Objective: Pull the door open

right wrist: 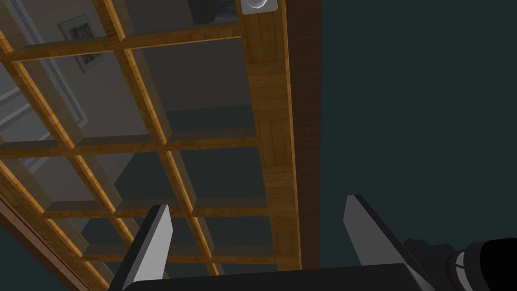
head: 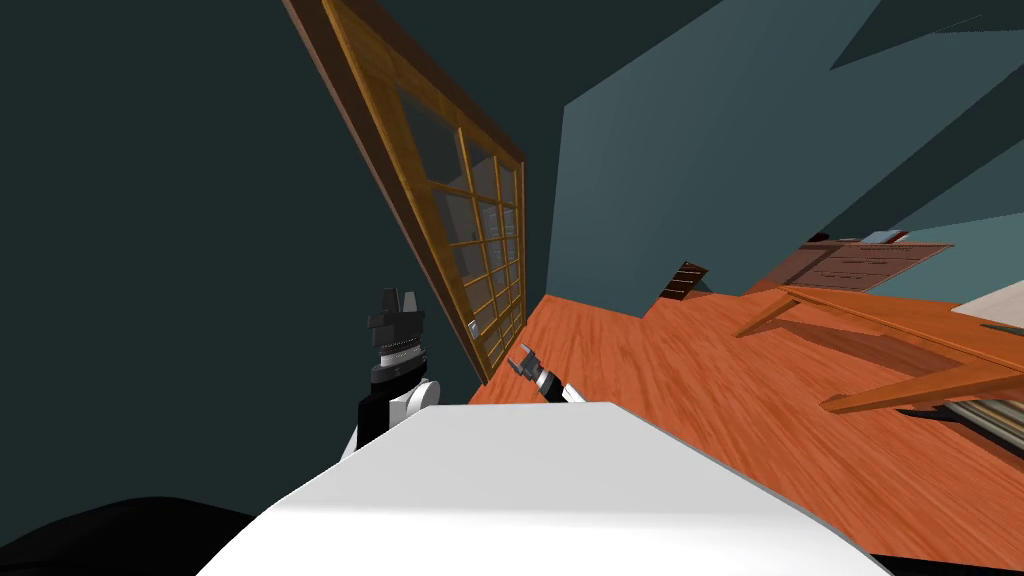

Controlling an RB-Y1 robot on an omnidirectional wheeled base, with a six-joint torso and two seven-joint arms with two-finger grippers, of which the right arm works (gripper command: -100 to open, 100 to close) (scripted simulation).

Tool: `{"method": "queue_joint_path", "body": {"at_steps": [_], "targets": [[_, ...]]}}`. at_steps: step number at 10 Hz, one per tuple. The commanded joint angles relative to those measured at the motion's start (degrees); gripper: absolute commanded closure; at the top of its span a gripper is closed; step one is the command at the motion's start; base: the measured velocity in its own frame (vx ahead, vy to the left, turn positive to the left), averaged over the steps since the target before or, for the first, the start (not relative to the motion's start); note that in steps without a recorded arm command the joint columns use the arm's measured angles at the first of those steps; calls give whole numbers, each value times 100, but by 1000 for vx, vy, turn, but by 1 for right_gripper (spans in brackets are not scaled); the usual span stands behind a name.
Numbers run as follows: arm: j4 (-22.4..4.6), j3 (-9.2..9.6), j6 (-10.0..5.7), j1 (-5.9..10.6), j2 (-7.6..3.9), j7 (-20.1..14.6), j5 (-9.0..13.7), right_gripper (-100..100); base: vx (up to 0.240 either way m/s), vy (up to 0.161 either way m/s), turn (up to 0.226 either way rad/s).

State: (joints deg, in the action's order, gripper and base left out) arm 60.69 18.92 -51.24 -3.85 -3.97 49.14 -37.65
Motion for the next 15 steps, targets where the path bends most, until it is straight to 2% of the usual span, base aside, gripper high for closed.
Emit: {"method": "queue_joint_path", "body": {"at_steps": [1,5,15], "targets": [[-170,38,-61,50,24,105,-65,-100,58,60,-63],[-637,160,-210,205,75,357,-270,-100,73,86,-66],[-1530,395,-493,502,208,836,-662,-100,103,91,-50]]}}
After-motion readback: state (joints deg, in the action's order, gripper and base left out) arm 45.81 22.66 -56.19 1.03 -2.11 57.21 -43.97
